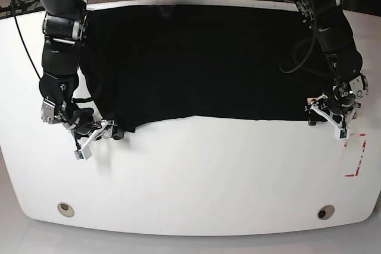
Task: Fold the T-shirt properly
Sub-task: 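Fold the hem over onto the collar edge with both grippers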
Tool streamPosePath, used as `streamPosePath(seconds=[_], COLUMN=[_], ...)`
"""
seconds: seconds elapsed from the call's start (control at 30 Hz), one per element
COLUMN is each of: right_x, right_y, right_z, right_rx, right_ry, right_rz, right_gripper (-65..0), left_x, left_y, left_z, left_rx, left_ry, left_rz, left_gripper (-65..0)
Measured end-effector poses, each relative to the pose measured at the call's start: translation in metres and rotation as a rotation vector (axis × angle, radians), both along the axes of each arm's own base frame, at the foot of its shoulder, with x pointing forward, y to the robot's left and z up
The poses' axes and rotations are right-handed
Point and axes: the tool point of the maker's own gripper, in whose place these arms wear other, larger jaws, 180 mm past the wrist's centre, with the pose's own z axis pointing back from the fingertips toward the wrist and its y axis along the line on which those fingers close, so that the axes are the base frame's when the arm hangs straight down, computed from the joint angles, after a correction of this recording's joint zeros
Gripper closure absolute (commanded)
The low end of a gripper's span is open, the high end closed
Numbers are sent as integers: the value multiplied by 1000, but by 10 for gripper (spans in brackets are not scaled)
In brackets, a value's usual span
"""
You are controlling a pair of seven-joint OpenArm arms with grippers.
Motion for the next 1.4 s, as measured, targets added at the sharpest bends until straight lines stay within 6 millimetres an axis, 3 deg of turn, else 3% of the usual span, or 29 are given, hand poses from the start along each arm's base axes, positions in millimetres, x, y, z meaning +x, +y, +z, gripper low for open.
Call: streamPosePath(seconds=[0.17,0.23,0.3,0.47,0.67,0.93,1.03,1.2,1.27,1.4], right_x=[-5,-8,-9,-13,-16,-11,-14,-29,-35,-48], right_y=[1,2,4,5,7,10,9,7,3,-7], right_z=[-5,-8,-10,-13,-12,34,49,64,72,86], right_rx=[7,11,32,29,20,-111,-164,-223,-244,-290], right_ry=[2,3,-6,6,11,-98,-125,-149,-163,-181], right_rz=[-3,-6,-13,-6,18,144,176,195,190,175], right_gripper=[-398,-338,-266,0,0,0,0,0,0,0], left_x=[-2,-2,-3,-3,-5,-16,-9,-15,-25,-31], left_y=[-9,-11,-14,-19,-21,-16,-20,-24,-19,-11], left_z=[-1,0,-1,-1,2,25,42,48,44,59], left_rx=[-11,-14,-19,-29,-15,106,131,149,176,232], left_ry=[1,1,1,1,12,35,-4,-14,36,25], left_rz=[-67,-85,-103,-130,-153,-200,-201,-209,-204,-195], left_gripper=[-171,-103,-74,-39,-24,-22,-21,-11,-11,-11])
